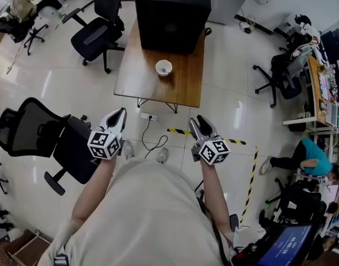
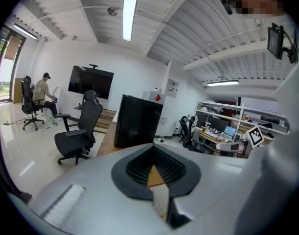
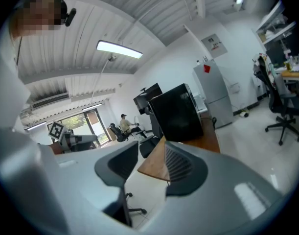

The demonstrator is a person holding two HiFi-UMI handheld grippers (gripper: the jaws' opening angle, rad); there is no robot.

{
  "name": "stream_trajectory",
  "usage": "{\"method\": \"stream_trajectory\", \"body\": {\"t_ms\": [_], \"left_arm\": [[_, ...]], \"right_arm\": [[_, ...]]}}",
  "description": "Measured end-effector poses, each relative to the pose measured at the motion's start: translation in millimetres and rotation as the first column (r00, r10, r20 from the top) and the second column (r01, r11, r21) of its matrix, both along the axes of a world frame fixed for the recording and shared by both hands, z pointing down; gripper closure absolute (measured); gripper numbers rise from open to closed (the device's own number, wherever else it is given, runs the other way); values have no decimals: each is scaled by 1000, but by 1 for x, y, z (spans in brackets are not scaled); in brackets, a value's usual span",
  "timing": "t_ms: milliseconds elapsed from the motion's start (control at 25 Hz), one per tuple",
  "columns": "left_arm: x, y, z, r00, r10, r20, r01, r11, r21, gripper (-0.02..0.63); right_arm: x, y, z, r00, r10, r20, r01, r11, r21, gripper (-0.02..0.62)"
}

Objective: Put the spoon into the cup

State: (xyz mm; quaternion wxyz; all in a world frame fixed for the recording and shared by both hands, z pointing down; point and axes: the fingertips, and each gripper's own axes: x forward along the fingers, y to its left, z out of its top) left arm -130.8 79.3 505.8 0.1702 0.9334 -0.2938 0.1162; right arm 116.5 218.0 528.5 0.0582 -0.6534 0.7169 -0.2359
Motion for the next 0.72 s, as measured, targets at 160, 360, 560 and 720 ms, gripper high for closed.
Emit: {"method": "stream_trajectory", "body": {"t_ms": [160,360,560,720], "left_arm": [[-1,-15,-1,999,42,-8,-42,999,3,601],[-7,-31,7,997,77,3,-77,997,-16,601],[1,-40,8,992,125,7,-125,992,-18,601],[8,-40,8,984,175,17,-174,984,-20,601]], "right_arm": [[-14,-15,-6,1000,-6,10,6,1000,17,426],[-15,-30,4,998,66,-13,-66,997,-48,437],[-16,-41,2,994,107,-12,-107,994,-30,460],[-12,-45,4,988,153,-17,-153,988,-36,469]]}}
